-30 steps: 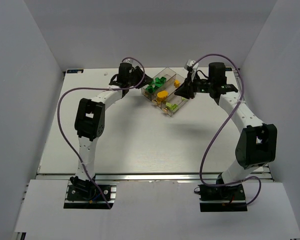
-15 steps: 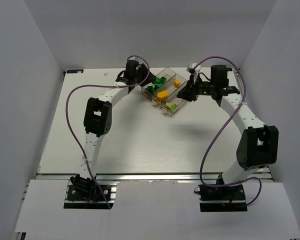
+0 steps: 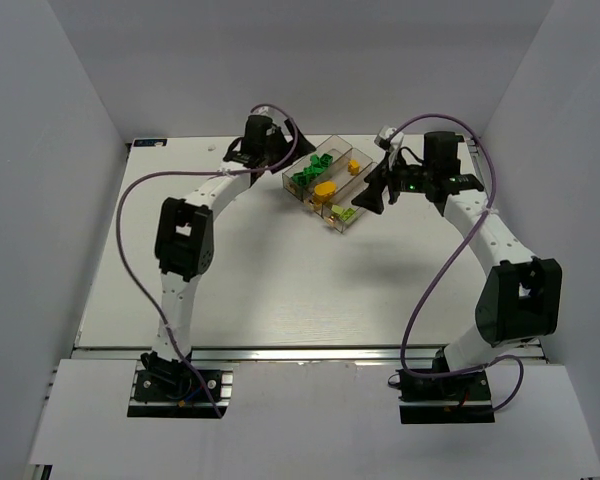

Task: Sort the legos into containers by color

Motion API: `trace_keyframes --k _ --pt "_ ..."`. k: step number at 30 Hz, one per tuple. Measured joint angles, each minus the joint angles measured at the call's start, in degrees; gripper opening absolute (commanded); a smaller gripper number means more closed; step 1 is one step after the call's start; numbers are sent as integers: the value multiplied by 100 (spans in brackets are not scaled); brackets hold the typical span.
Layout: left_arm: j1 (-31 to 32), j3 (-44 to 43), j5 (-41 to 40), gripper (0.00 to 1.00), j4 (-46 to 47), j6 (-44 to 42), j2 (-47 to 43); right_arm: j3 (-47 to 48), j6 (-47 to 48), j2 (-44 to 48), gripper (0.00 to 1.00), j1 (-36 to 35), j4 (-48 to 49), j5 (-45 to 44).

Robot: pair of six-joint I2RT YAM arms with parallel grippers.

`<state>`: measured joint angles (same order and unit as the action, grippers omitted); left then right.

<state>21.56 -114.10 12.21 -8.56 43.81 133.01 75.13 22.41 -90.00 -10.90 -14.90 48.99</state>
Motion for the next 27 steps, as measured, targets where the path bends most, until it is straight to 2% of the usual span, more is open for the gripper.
trace_keyframes --k 9,14,21,27 --pt "0 3547 15 98 732 -721 -3637 -225 -275 291 89 2 -107 -1353" --pt "0 4940 -175 98 1110 -898 -5136 -647 -352 697 89 7 -83 -1897" --pt "0 6017 -603 98 850 -1093 -6308 -831 -1012 960 89 24 109 -2743" --pt "0 6142 -726 98 706 -1097 -6714 -1161 -1307 1255 89 39 175 -3003"
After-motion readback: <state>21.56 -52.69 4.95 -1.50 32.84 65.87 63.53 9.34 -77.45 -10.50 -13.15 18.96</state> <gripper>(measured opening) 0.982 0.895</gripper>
